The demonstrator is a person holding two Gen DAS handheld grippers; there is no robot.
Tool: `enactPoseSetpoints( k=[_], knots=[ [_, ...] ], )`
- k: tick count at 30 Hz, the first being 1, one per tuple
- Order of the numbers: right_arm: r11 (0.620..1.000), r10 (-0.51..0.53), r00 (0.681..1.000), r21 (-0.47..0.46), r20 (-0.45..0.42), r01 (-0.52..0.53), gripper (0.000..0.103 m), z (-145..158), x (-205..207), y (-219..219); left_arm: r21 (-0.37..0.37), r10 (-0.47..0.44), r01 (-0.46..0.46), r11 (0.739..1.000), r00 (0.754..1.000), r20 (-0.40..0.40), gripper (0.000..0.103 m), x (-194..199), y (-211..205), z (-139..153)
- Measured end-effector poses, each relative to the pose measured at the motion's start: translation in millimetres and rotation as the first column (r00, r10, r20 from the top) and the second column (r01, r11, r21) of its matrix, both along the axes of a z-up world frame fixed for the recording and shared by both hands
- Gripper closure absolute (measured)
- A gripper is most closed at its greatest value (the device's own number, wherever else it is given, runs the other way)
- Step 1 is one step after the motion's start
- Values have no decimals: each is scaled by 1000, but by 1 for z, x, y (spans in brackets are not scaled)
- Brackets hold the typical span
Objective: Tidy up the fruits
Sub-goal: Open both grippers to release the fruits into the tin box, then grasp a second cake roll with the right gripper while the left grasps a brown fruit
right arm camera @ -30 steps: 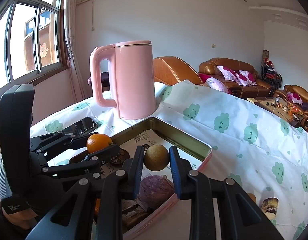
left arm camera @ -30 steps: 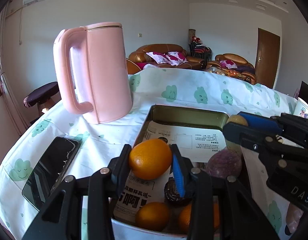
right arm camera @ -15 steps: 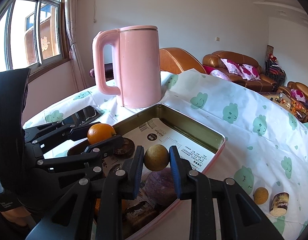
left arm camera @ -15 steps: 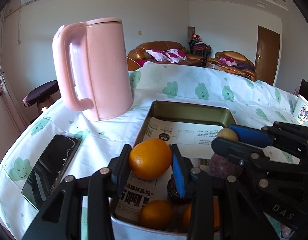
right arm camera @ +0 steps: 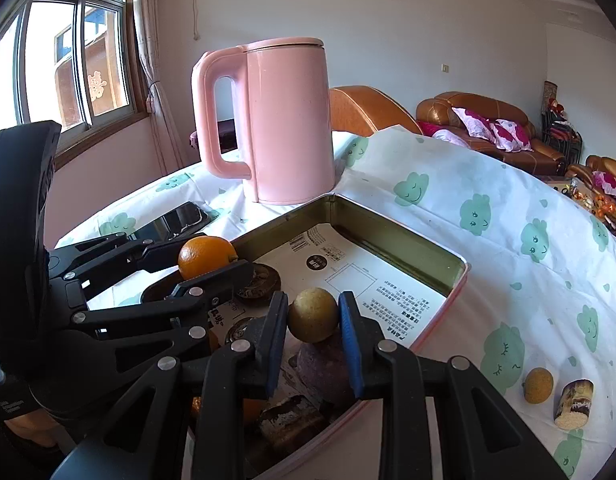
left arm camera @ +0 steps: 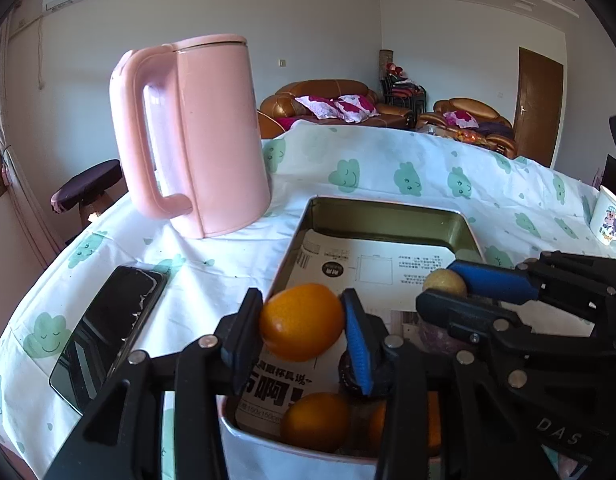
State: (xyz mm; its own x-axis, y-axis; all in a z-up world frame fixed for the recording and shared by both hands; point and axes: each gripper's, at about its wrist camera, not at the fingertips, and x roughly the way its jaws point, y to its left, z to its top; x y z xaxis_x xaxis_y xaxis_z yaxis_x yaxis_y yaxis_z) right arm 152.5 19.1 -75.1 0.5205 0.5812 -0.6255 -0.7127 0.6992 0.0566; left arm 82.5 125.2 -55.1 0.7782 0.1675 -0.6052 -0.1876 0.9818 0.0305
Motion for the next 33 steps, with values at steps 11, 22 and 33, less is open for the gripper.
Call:
enactPoseSetpoints(
  k=[11,22,33],
  knots=[
    [982,-191,978,8,88,191,26,30,5,-83,-37,-4,9,999,992,125,1,-19,-22,41],
    [892,-448,892,-102,-59,441,27,-11,64,-174,81,-164,158,984,984,75,1,22,-121,35],
    [889,-456,874,-42,-171,456,63,-27,71,-195,69,-228,229,971,973,-27,21,44,-154,17]
  ],
)
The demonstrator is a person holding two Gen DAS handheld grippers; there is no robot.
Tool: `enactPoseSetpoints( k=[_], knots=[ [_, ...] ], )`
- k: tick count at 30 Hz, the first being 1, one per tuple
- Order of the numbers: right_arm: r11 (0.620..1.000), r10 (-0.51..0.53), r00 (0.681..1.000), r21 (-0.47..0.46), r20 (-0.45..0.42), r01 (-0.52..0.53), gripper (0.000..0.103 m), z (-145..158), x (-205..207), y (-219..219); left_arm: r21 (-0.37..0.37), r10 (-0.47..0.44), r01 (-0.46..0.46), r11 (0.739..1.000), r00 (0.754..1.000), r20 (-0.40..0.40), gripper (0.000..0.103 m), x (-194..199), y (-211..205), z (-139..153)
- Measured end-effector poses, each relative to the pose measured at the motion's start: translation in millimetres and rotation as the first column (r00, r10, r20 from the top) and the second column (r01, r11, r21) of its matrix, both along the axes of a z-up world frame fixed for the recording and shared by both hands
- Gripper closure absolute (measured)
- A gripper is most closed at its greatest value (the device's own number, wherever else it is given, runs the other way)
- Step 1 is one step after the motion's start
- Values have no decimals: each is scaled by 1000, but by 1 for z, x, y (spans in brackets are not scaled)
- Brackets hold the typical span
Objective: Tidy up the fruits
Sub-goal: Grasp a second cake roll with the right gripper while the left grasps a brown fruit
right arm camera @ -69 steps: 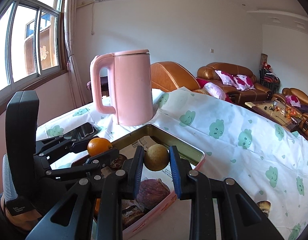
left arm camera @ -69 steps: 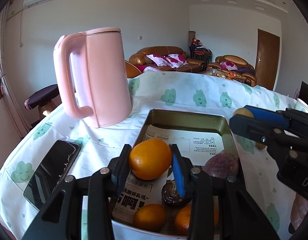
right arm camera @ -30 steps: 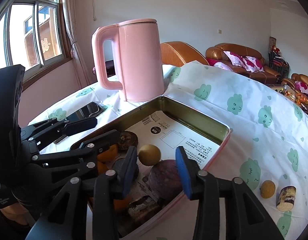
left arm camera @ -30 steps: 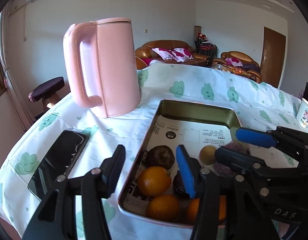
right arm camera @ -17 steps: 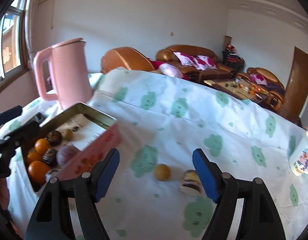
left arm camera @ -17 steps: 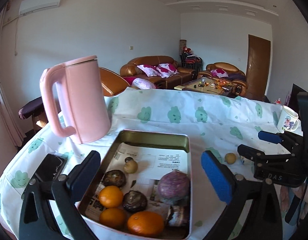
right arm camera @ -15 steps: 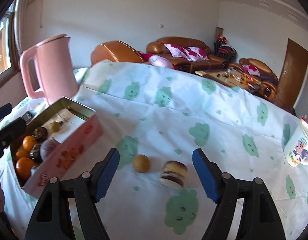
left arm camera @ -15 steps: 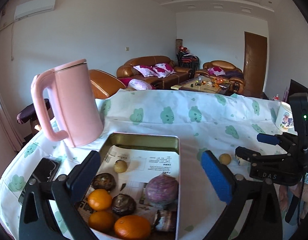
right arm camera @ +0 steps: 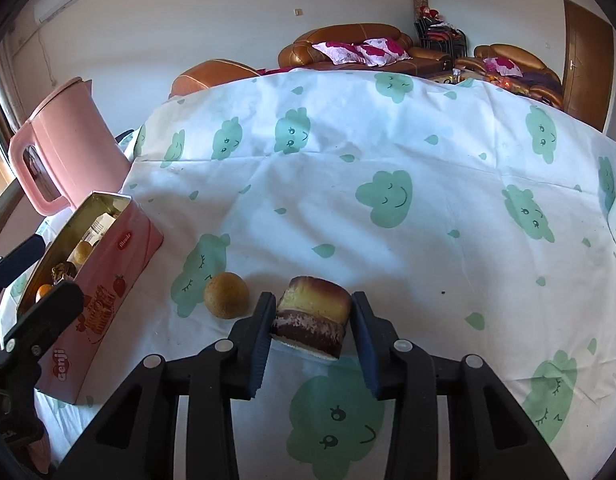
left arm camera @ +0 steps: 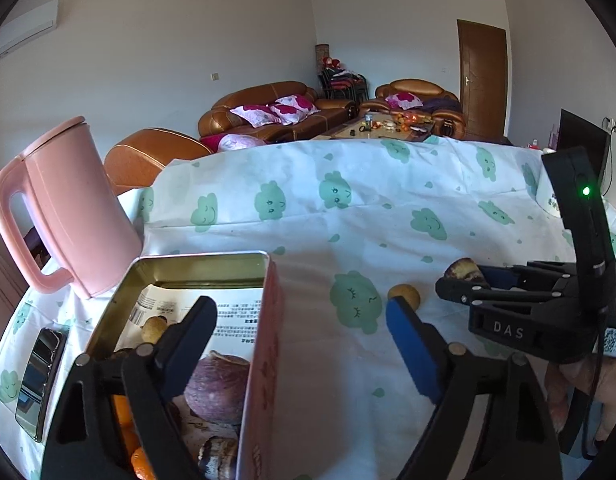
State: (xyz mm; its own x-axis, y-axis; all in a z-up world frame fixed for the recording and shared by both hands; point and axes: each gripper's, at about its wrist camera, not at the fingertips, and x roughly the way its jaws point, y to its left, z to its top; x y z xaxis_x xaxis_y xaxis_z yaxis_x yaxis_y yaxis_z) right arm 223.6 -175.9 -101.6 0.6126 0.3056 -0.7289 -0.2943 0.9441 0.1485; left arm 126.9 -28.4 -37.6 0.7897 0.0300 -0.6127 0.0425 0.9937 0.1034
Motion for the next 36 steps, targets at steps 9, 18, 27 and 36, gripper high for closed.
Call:
enactPoseSetpoints(
  k=[9,18,27,36],
  knots=[
    [996,-87,994,35,69,85,63,11,-10,-31,-47,-114,108,993,983,-144,35,38,-48,-21],
    [997,-72,994,39,86,69,63,13,-11,-31,-103,-127,103,989,958,-258,71,71,-61,-49],
    [998,-52,989,50,142,45,63,20,-22,-31,-111,-140,121,986,973,-182,75,58,-57,-41],
    [999,-25,971,30,236,18,63,29,-37,-25,-97,-121,117,988,992,-39,75,39,-54,-24]
  ],
)
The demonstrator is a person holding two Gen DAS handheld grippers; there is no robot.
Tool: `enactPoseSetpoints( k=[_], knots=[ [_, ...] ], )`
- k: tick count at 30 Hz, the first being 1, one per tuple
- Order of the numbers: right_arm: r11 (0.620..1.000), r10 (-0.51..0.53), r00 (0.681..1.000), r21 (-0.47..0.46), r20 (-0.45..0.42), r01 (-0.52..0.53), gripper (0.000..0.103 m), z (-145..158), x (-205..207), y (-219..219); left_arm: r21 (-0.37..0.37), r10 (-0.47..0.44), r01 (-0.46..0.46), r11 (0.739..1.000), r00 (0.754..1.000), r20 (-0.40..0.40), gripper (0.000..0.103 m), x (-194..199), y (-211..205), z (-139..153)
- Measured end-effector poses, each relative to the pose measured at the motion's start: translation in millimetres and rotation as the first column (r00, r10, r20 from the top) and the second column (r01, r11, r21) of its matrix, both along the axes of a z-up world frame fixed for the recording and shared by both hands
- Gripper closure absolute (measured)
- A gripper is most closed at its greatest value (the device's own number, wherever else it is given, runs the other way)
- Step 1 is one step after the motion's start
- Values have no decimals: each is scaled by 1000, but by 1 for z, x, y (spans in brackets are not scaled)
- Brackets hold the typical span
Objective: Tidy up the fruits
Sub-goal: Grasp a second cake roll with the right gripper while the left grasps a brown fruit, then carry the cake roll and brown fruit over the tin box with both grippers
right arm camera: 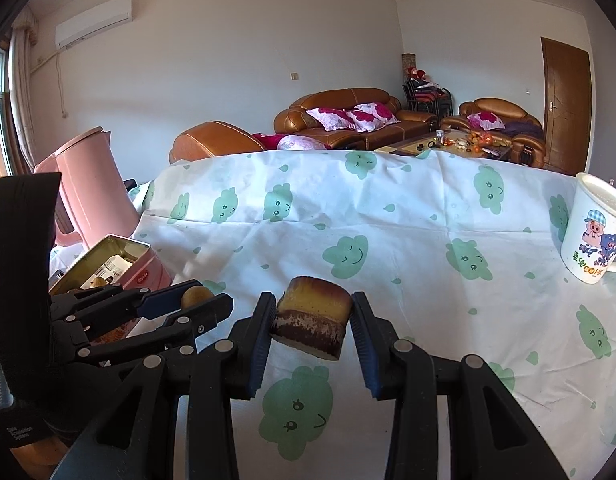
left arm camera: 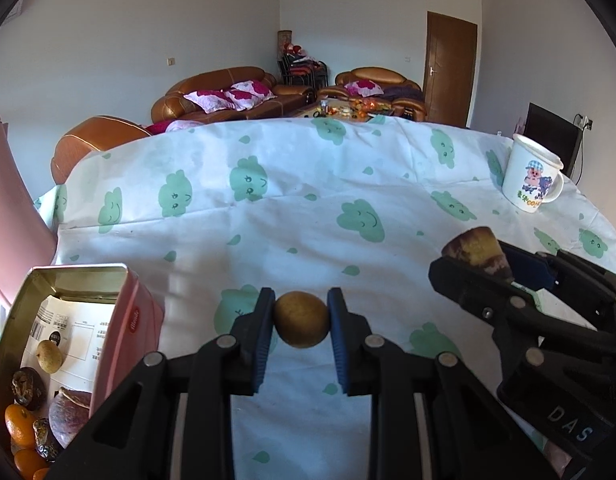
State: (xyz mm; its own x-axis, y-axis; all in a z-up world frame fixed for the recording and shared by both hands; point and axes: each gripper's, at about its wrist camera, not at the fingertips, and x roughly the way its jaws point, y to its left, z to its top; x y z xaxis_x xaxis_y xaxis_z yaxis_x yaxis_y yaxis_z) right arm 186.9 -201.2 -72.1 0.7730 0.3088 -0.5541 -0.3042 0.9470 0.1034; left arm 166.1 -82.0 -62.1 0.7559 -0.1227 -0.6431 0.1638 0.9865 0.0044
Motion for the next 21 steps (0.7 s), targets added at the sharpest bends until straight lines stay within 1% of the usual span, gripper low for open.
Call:
enactPoseSetpoints(
  k=[3,9,12,21],
  knots=[
    [1000,4,1000,4,20,-4,63,2,-3,0,-4,7,-7,1000,999,34,75,-5,2,5],
    [1000,7,999,0,53,-7,63,5,-9,0,-6,11,-11,1000,997,77,75,-11,4,9],
    [1000,8,996,0,84,-8,63,8,-14,0,-11,25,-24,1000,994,104,75,-16,5,12],
    [998,24,982,-53,186,-15,63,16,-33,10,-15,41,-39,999,989,140,75,-31,11,15]
  ],
)
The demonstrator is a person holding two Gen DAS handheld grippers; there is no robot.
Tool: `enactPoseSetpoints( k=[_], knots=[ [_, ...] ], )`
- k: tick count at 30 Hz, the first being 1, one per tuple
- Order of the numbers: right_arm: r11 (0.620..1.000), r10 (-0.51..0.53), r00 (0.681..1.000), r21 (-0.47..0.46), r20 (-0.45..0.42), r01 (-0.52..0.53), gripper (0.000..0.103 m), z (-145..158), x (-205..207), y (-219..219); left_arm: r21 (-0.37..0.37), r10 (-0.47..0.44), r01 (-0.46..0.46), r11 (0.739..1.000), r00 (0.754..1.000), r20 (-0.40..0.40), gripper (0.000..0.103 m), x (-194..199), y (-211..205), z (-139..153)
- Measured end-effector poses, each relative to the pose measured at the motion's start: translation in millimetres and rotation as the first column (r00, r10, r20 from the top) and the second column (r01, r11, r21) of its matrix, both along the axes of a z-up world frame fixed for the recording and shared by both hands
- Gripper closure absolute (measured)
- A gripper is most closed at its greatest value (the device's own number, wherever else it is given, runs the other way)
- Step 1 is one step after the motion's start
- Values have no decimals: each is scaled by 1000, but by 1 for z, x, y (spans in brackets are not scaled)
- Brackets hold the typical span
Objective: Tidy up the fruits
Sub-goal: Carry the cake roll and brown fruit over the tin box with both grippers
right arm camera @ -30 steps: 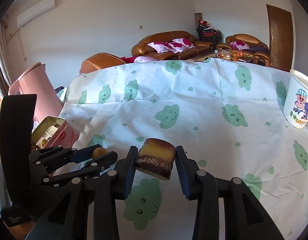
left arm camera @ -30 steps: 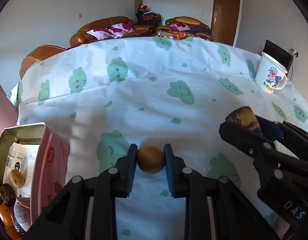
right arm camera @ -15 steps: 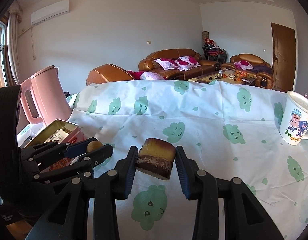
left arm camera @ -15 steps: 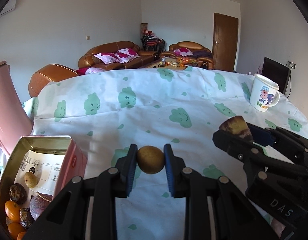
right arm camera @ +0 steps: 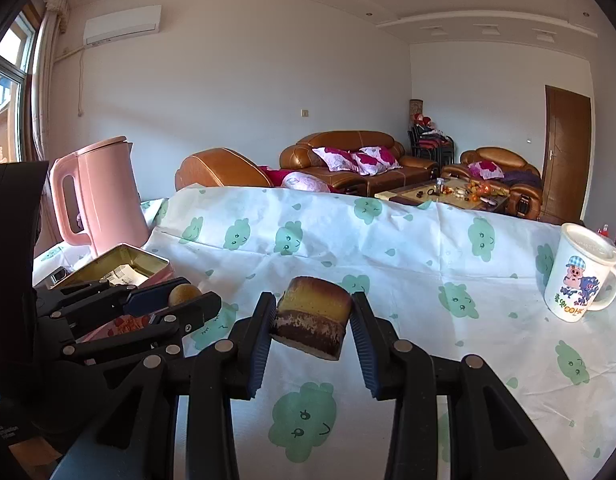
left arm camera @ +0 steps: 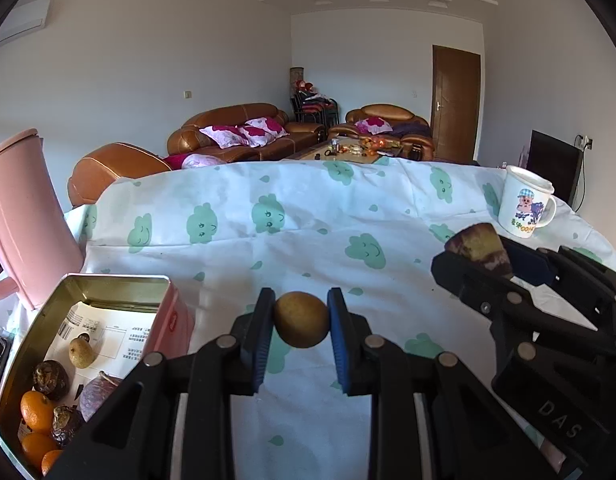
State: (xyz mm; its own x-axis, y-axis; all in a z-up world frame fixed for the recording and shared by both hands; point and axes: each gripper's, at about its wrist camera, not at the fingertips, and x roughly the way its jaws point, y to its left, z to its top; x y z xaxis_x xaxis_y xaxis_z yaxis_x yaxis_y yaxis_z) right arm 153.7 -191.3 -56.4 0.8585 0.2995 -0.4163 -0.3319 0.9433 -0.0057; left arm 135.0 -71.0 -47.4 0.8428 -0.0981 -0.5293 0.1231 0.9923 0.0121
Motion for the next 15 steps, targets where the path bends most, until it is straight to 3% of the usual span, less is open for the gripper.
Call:
enactPoseSetpoints(
  k=[15],
  knots=[
    [997,73,997,16,-28,-72,63,8,-15,25,-18,47,-47,999,999,10,75,-34,37,4]
  ],
)
